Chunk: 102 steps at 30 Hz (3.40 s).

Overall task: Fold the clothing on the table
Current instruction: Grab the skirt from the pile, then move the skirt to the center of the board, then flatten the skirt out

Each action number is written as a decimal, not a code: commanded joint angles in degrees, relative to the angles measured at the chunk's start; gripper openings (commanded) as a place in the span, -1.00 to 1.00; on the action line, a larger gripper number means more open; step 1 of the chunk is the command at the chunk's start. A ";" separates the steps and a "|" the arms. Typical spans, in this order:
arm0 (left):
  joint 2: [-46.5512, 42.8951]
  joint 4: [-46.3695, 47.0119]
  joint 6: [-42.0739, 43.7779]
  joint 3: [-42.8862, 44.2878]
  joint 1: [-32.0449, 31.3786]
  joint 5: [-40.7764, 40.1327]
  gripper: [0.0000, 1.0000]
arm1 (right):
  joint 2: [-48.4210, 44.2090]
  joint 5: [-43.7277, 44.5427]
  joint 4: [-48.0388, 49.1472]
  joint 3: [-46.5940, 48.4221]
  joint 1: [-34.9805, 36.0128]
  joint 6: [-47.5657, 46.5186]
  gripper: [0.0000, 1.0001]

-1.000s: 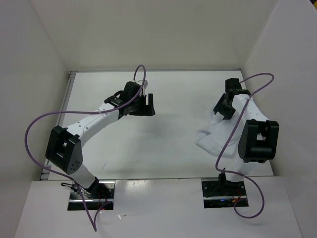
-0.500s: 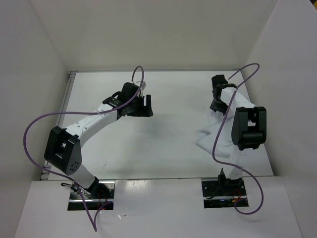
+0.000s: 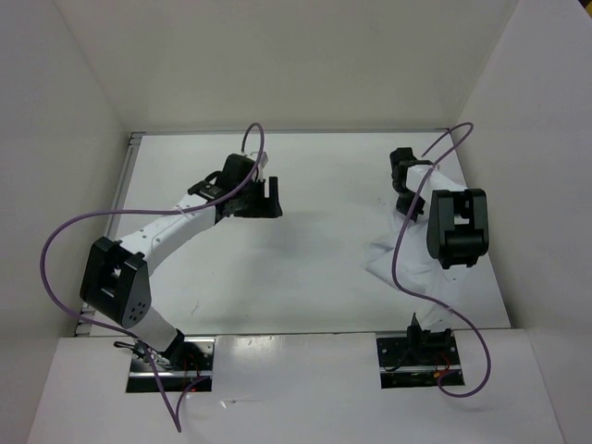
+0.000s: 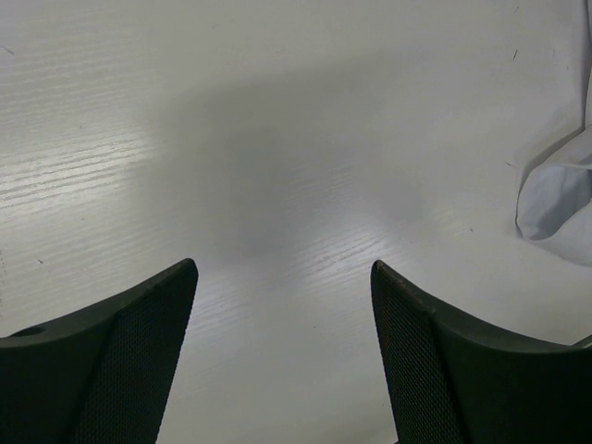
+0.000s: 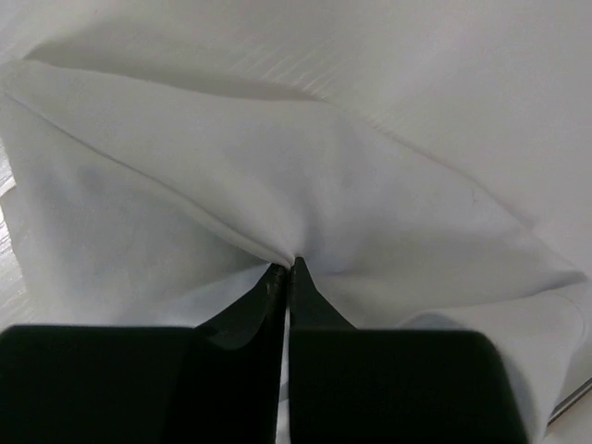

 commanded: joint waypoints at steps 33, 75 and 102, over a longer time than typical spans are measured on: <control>-6.04 2.53 -0.12 -4.54 5.60 5.48 0.65 | -30.38 -34.96 -2.56 -4.88 2.04 7.69 -0.46; 36.15 27.83 -2.58 16.91 9.91 32.01 0.26 | -24.68 -28.52 1.13 -16.40 -2.62 8.57 -0.09; 37.82 30.21 -3.99 11.73 8.76 41.86 -1.00 | -14.50 -35.91 13.34 -21.58 -4.73 13.40 -0.09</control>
